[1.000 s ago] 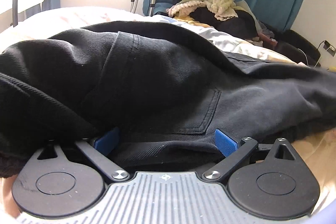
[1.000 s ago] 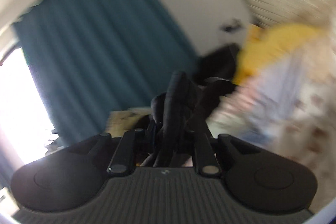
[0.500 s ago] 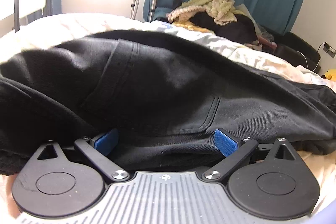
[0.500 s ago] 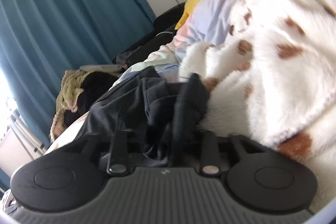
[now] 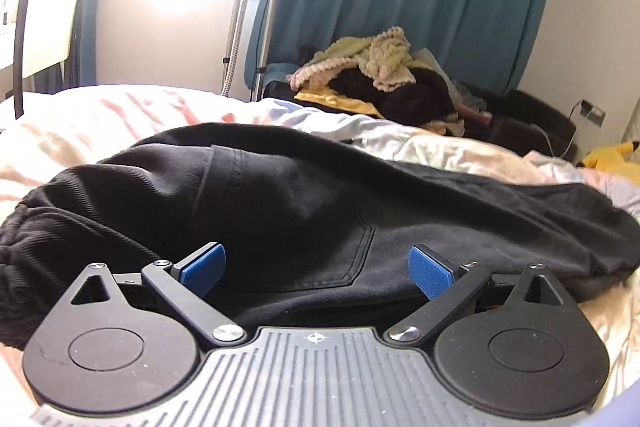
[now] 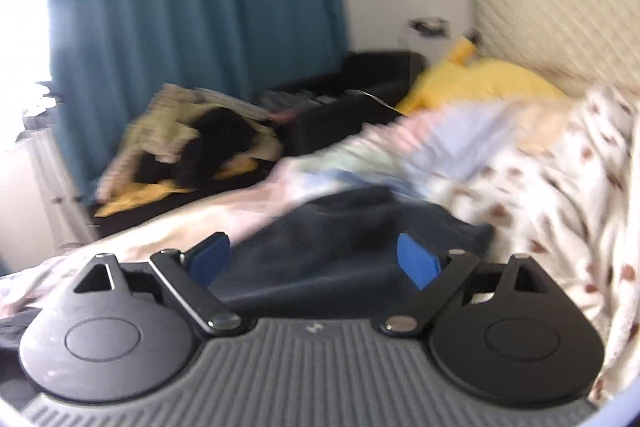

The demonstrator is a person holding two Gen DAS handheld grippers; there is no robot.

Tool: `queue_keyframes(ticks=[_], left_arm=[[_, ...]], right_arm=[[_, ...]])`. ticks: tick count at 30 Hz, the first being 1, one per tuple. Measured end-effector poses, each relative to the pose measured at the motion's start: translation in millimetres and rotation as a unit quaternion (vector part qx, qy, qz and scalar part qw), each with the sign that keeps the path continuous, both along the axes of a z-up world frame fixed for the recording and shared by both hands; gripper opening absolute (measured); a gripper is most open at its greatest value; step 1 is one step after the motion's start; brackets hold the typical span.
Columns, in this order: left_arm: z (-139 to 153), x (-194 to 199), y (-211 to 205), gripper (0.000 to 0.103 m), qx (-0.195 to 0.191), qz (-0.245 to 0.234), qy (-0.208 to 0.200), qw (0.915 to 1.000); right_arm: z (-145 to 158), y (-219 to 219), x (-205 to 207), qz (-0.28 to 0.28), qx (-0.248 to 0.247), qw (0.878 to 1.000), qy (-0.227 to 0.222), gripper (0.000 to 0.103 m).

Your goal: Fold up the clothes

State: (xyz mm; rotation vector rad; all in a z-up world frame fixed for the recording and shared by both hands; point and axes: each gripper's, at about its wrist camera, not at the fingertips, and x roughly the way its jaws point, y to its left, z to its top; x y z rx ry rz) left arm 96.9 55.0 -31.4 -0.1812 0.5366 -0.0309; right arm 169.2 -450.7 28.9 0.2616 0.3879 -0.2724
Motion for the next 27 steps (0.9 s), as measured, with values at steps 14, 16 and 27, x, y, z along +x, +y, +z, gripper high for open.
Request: queue_keyframes(ticks=[14, 16, 27], left_arm=[[21, -29, -1, 0.099, 0.003, -0.02, -0.031, 0.9993], [20, -30, -2, 0.099, 0.005, -0.022, -0.03, 0.9993], [14, -26, -16, 0.099, 0.022, -0.028, -0.026, 0.999]], right_arm=[[18, 226, -69, 0.22, 0.005, 0.974, -0.045, 0.094], [9, 245, -83, 0.234, 0.004, 0.971, -0.052, 0.094], [-30, 253, -96, 0.231, -0.016, 0.973, -0.02, 0.094]])
